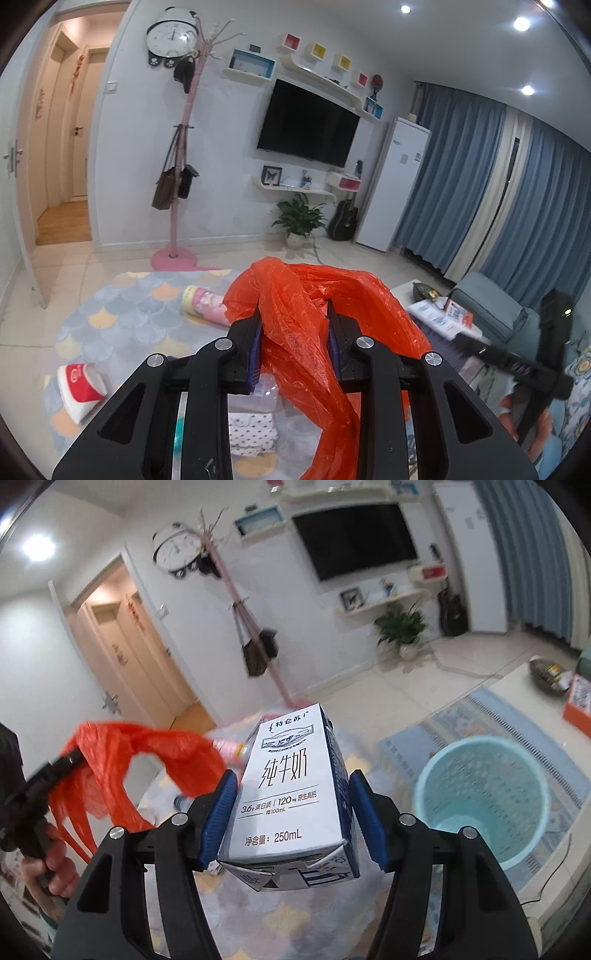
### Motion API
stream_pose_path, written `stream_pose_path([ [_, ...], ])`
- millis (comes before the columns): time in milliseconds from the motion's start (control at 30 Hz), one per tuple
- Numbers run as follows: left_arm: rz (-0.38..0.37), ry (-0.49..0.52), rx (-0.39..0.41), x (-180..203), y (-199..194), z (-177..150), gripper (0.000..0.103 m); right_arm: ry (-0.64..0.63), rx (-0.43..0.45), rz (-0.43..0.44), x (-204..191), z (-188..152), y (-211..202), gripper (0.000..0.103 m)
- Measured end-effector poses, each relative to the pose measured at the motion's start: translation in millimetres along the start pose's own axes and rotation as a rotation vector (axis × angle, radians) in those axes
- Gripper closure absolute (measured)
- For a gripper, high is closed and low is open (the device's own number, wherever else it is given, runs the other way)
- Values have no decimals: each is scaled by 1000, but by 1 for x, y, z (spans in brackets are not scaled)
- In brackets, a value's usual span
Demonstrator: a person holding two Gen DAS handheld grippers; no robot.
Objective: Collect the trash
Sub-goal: 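Lift the orange bag and white milk carton off the table with both grippers, then carry both items over the blue basket and open both grippers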
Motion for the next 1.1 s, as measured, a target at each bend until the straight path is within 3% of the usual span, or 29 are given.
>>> stream_pose_path([
  [267,-116,37,-59,49,55,6,77,101,167,-208,101,54,-58,44],
  [467,-220,96,-92,120,109,24,77,198,199,-345,181,71,-57,44],
  [600,-239,132,-123,154,155,17,77,269,157,-368,226,61,-35,44],
  [733,-238,127,-191,165,210,-16,77,311,79,-394,257,34,6,44],
  [933,-200,108,-372,164,298,-100,77,360,-43,-413,289,-5,64,44],
  [1100,-172,94,-474,153,335,-142,75,354,-110,-421,293,-26,97,42],
])
Point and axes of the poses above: each gripper's, at about its wrist camera, not at the fingertips, and y roughly the way its jaws point, x to its right, z to its top, the point moved 10 cm from there along y, roughly the way its jaws point, and after that the axes turned 12 degrees about -z, right-handed, at the moved point
